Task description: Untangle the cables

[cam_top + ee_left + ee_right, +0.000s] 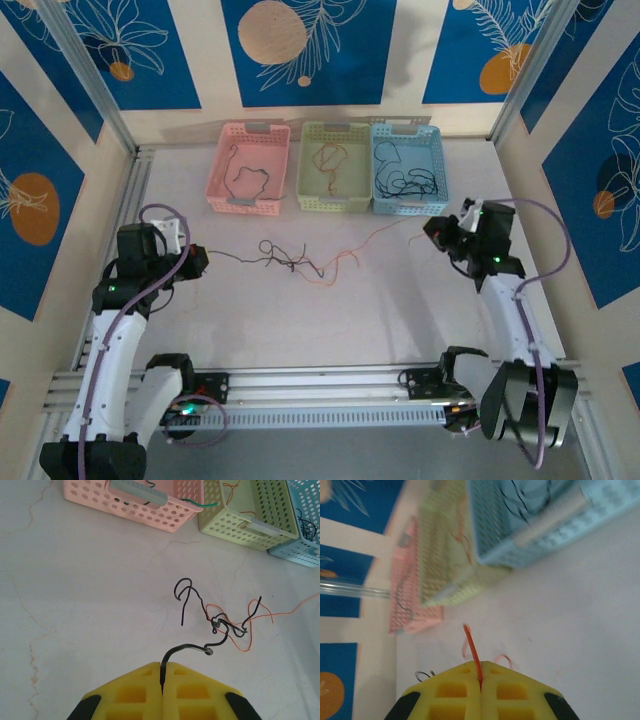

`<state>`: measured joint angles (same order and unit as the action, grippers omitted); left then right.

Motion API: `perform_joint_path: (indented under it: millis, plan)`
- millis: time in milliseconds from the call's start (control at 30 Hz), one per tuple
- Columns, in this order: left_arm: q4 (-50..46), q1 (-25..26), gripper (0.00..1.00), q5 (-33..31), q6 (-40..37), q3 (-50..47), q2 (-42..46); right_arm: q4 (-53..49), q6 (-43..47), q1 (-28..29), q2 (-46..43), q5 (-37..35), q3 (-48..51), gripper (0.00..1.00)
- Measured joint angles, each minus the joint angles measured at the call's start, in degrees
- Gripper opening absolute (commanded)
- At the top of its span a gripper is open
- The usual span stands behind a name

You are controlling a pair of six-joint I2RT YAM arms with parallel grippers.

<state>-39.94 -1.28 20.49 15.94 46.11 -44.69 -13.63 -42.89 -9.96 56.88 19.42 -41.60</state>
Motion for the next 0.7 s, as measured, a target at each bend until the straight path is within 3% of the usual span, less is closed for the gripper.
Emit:
perform_joint_path:
  millis: [400,700]
  plan:
    - [-1.11,-1.11,0.00,-3.02,0.00,0.33,0.28,-3.52,-0.83,-1.62,-5.73,0.26,-26.14,0.00]
    - [-1.66,-1.53,0.00,-4.57,0.00,0.35,-0.20,-3.61,-0.61,-1.64,-11.26,-2.86,-33.40,0.00]
